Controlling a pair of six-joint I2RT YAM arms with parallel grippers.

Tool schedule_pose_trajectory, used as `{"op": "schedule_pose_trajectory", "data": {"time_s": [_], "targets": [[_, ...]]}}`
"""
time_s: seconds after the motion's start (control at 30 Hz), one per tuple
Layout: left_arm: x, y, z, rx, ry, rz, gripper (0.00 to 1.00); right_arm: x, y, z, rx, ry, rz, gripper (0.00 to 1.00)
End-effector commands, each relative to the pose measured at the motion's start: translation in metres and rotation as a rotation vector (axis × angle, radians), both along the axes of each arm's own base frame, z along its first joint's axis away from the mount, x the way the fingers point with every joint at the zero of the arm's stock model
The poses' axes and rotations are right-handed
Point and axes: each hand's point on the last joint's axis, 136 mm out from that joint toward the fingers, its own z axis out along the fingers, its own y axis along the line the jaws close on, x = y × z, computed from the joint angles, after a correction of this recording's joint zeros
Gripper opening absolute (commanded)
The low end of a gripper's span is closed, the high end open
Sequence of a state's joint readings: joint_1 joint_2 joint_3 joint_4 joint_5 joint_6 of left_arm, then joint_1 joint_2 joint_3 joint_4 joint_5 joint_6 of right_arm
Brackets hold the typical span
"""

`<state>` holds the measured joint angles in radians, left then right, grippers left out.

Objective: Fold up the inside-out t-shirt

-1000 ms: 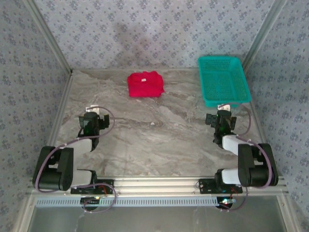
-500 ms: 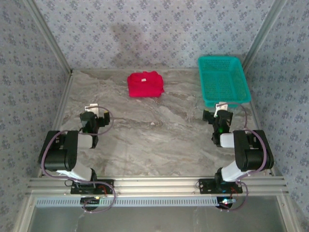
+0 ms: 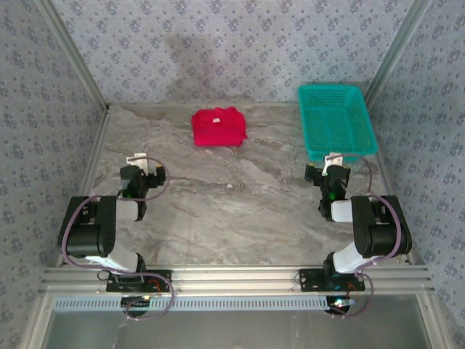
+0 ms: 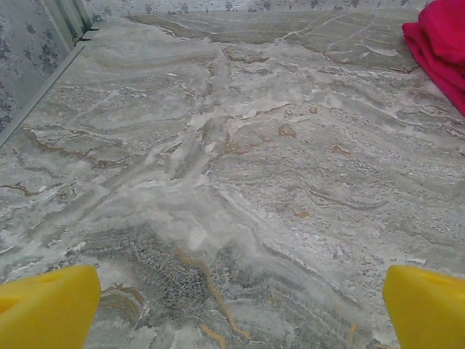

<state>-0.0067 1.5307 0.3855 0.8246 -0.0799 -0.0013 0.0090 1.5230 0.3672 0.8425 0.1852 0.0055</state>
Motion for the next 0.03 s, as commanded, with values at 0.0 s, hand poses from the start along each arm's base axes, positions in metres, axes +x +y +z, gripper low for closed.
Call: {"op": "schedule_pose_trajectory", "data": {"time_s": [0.0], "targets": [[0.0075,0.0005,0.0069,-0.032,-0.013,-0.012,1.0,0.0025,-0.0007,0.0042,-0.01,-0.018,0.011,1.0]]}}
